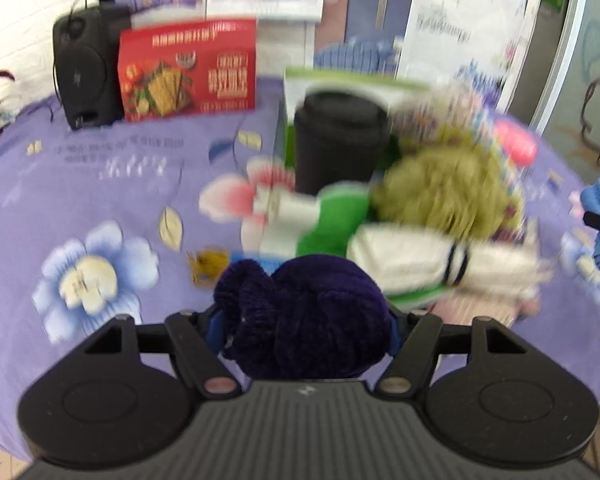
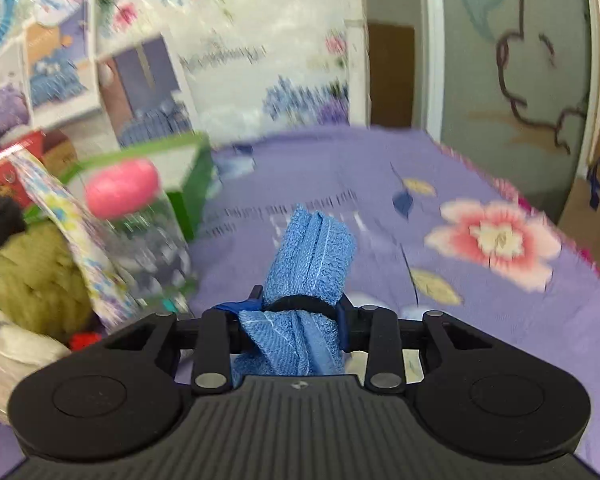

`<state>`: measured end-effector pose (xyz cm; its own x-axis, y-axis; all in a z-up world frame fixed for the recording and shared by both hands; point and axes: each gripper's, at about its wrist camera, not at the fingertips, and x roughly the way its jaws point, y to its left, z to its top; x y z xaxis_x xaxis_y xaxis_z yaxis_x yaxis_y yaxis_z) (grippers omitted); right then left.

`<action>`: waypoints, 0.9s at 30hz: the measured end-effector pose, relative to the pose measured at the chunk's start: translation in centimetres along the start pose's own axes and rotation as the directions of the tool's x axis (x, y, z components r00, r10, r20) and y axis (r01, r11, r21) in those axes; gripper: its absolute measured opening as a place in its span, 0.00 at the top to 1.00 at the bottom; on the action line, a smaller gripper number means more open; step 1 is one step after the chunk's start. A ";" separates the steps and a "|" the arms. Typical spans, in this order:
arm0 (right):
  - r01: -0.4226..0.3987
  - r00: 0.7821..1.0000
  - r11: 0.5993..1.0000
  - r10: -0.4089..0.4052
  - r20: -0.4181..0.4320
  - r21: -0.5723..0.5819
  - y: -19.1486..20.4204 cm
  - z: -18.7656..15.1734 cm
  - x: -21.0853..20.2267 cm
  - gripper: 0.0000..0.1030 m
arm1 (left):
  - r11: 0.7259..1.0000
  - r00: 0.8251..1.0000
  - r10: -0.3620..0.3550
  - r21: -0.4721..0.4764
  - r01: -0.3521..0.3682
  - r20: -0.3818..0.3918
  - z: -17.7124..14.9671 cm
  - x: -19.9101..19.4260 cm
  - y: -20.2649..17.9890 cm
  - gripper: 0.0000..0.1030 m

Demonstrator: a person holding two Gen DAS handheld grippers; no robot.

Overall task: Organize soft objects
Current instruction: 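Grasp the dark purple velvet pouch with the left gripper while the right gripper holds the towel, then lower the pouch and towel into the green box and open both grippers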

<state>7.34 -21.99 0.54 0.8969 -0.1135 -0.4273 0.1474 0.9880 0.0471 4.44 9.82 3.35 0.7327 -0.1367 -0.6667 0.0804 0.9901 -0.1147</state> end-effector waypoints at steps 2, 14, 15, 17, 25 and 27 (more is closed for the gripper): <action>-0.033 0.998 0.999 0.034 0.046 -0.020 0.8 1.5 -0.4 0.84 | 1.000 0.999 -0.015 -0.014 0.015 0.034 1.3 -1.0 0.3 0.33; -0.254 0.962 0.959 0.264 0.071 -0.124 6.3 12.6 4.9 0.84 | 0.998 0.985 -0.056 -0.007 0.058 0.166 15.4 1.2 -1.3 0.33; -0.266 0.960 0.955 0.275 0.055 -0.134 7.1 13.6 6.4 0.84 | 0.998 0.984 -0.054 -0.001 0.055 0.173 17.2 2.2 -1.7 0.33; -0.297 0.953 0.945 0.301 0.013 -0.137 8.3 15.2 9.3 0.83 | 0.999 0.981 -0.045 0.007 0.044 0.190 20.5 4.4 -2.3 0.32; -0.414 0.905 0.909 0.416 -0.086 0.043 10.0 17.3 16.9 0.74 | 0.999 0.992 0.043 0.019 -0.045 0.119 26.4 12.7 -2.5 0.10; -0.415 0.907 0.910 0.415 -0.070 0.012 10.4 17.3 16.5 0.73 | 0.999 0.992 0.034 0.021 -0.037 0.118 26.1 12.9 -2.3 0.10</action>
<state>30.84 -15.45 9.60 0.8456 0.3140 -0.4316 -0.2331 0.9447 0.2306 31.32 6.57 14.28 0.8098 -0.0981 -0.5785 0.0673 0.9949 -0.0746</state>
